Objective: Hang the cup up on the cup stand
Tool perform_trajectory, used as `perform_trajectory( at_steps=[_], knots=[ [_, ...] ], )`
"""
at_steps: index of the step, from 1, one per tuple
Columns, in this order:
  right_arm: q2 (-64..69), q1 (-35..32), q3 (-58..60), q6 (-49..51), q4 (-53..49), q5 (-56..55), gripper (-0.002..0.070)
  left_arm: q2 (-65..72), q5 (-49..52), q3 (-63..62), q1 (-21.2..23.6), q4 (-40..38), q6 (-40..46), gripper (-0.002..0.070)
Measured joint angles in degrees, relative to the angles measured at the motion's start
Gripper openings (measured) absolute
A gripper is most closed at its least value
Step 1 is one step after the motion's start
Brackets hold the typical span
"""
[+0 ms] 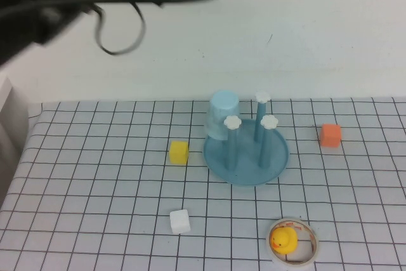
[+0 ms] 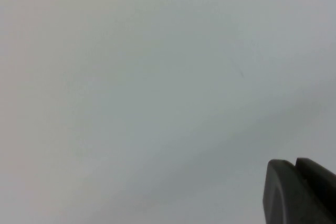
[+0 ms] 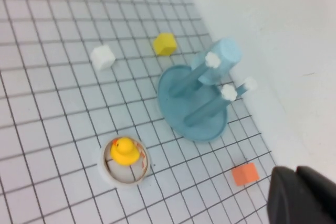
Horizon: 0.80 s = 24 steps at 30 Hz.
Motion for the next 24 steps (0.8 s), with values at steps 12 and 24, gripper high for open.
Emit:
perform_trajectory(
  at_steps=[12, 24],
  knots=[
    [-1.56, 0.00, 1.82, 3.22, 0.10, 0.00, -0.0001, -32.65, 7.31, 13.94, 0.00, -4.73, 0.00, 0.0000],
    [-1.56, 0.00, 4.46, 3.35, 0.21, -0.16, -0.0001, -64.30, 9.13, 39.88, 0.00, -3.49, 0.00, 0.0000]
  ],
)
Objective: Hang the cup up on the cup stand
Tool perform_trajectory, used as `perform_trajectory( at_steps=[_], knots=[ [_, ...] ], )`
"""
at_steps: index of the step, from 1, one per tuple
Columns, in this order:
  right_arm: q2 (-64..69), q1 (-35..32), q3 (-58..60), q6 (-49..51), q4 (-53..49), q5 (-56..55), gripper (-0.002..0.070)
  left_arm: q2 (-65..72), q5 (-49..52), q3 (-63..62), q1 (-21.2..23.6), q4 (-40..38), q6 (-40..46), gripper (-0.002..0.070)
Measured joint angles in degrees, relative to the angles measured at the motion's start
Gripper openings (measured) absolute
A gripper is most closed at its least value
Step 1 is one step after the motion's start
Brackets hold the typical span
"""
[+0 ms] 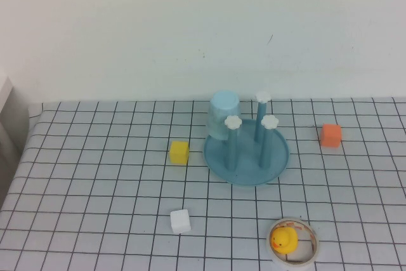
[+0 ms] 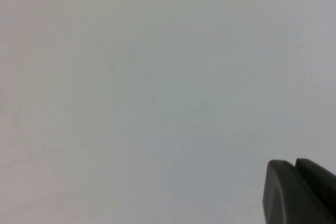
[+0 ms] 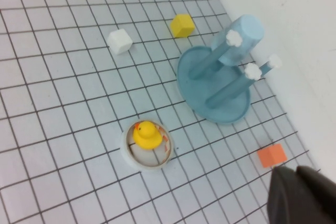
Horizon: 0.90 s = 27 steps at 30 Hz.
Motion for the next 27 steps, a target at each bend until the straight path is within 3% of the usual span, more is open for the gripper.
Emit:
perform_trajectory(
  at_steps=[7, 16, 23, 27],
  knots=[
    [0.00, 0.00, 0.85, 0.00, 0.00, 0.00, -0.0001, -11.25, 0.22, 16.13, 0.00, -4.92, -9.34, -0.0001],
    [0.00, 0.00, 0.85, 0.00, 0.09, 0.00, -0.0001, -12.66, 0.51, 37.76, 0.00, -9.91, -15.88, -0.0001],
    [0.00, 0.00, 0.91, 0.00, 0.09, 0.00, -0.0001, -12.66, -0.75, 44.12, 0.00, -8.24, -20.74, -0.0001],
    [0.00, 0.00, 0.91, 0.00, 0.09, 0.00, -0.0001, -12.66, -6.99, 44.51, 0.10, -1.43, -21.10, -0.0001]
  ],
)
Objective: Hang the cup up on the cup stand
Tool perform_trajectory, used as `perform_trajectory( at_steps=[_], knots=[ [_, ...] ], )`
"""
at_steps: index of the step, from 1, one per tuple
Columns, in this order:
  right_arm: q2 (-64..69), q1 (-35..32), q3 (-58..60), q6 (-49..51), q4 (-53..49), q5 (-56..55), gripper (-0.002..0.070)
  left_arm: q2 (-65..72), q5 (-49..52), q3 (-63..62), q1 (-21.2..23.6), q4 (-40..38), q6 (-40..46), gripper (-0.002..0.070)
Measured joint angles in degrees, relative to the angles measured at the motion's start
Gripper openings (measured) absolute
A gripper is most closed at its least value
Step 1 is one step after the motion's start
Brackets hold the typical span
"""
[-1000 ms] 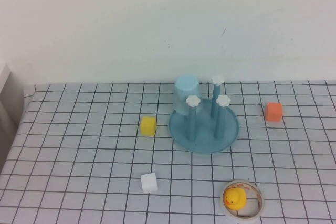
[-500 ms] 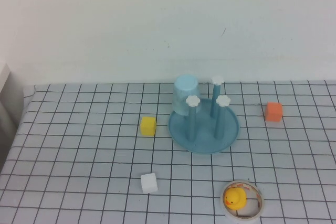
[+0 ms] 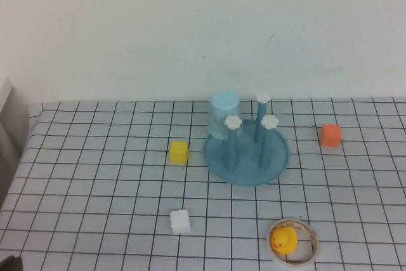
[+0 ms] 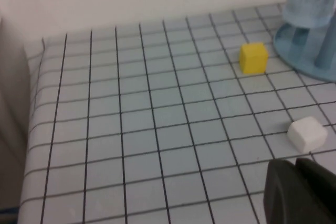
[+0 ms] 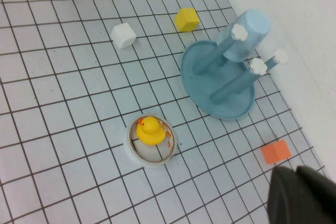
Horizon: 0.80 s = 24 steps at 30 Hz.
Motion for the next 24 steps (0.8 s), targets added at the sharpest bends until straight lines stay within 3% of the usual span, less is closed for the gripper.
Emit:
perform_trajectory(
  at_steps=[6, 16, 24],
  knots=[
    [0.00, 0.00, 0.00, 0.00, 0.00, 0.00, -0.0001, -1.42, -3.72, 0.23, 4.84, -4.96, 6.10, -0.0001],
    [0.00, 0.00, 0.00, 0.10, 0.00, 0.00, -0.0001, -9.21, -14.51, 4.90, 20.76, -28.56, 44.44, -0.0001],
    [0.00, 0.00, 0.08, 0.09, 0.00, 0.00, -0.0001, -14.91, -10.92, 6.17, 22.15, -32.10, 43.34, -0.0001]
  ],
)
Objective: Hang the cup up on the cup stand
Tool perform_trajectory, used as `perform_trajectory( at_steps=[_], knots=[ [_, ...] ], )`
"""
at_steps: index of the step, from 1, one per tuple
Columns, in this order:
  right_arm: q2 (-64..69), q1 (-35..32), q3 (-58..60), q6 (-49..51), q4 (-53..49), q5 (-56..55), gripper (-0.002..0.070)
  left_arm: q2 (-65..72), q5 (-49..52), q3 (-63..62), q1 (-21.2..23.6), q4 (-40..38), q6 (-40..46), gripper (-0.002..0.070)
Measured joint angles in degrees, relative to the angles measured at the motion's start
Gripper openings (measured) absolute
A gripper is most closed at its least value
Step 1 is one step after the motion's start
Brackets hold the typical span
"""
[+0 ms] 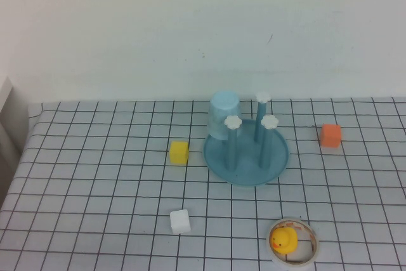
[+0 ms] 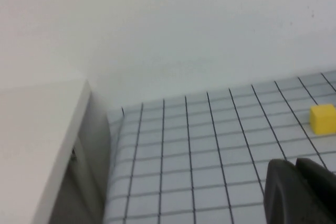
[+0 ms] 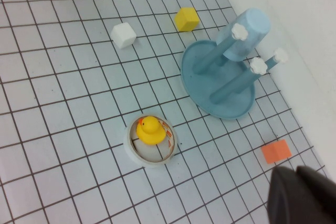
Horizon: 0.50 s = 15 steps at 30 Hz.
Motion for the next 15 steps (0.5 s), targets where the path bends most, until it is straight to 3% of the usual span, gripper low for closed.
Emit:
perform_trajectory(
  at_steps=[6, 15],
  knots=[
    [0.00, 0.00, 0.05, 0.00, 0.00, 0.00, -0.0001, -0.78, 9.35, 0.00, 0.00, -9.19, 2.45, -0.0001],
    [0.00, 0.00, 0.13, 0.00, 0.00, 0.00, -0.0001, -0.91, 11.16, -0.11, 0.00, -11.07, 9.45, -0.0001]
  ],
)
